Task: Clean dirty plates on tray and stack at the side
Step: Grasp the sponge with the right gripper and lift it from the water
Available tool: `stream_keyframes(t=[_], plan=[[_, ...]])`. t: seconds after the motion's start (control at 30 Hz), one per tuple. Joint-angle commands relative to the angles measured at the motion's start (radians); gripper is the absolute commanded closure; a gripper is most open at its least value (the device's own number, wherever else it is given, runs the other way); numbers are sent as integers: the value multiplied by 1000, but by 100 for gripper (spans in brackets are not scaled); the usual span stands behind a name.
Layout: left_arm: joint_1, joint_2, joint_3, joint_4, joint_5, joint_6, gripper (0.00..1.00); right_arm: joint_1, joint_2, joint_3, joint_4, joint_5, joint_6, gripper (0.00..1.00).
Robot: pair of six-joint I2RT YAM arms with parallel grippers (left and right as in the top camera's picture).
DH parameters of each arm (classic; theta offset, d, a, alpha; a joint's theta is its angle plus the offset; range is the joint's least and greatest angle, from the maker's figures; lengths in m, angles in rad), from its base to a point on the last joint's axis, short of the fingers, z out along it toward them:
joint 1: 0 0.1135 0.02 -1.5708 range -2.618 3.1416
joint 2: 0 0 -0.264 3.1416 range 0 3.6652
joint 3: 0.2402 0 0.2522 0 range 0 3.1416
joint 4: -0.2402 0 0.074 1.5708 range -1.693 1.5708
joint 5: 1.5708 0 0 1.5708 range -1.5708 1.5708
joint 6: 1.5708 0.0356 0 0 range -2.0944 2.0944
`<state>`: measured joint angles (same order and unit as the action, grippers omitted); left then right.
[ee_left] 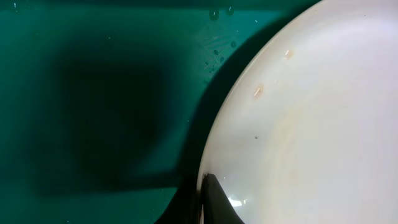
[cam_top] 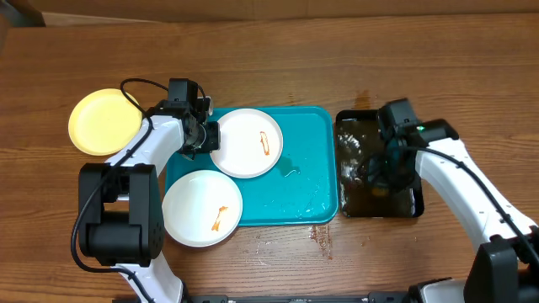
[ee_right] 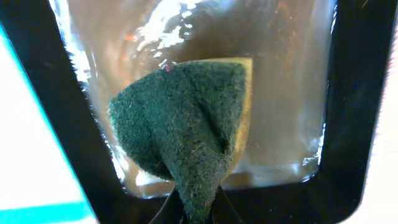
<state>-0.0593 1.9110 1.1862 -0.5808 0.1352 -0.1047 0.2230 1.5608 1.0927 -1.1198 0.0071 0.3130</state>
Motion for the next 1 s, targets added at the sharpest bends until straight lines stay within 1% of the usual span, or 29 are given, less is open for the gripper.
stream_keyframes(t=[0.0, 0.13, 0.23, 0.33, 0.43, 0.53, 0.77, 0.83, 0.87, 0.93, 0.97], plan=[[-2, -2, -6, 16, -38, 0, 96, 0, -22, 71, -10, 6, -6, 96], [-2, -2, -6, 40, -37, 0, 96, 0, -22, 96, -35, -24, -6, 96], [-2, -2, -6, 41, -38, 0, 96, 0, -21, 90, -5, 14, -6, 96], [-2, -2, -6, 39, -37, 0, 96, -1, -23, 100, -67, -10, 13, 96], [-2, -2, -6, 42, -20, 0, 96, 0, -19, 94, -54, 23, -3, 96], [-2, -2, -6, 48, -4, 0, 96, 0, -22, 107, -106, -11, -13, 96], [-3, -2, -6, 47, -3, 0, 96, 0, -21, 106, -97, 6, -27, 96], [-3, -2, -6, 47, -3, 0, 96, 2, -23, 119, -140, -23, -25, 96], [-3, -2, -6, 47, 3, 0, 96, 5, -25, 124, -161, -39, -25, 96], [-3, -2, -6, 50, 40, 0, 96, 11, -25, 124, -135, 1, -29, 96], [-3, -2, -6, 63, 84, 0, 96, 11, -24, 130, -132, 16, -29, 96]])
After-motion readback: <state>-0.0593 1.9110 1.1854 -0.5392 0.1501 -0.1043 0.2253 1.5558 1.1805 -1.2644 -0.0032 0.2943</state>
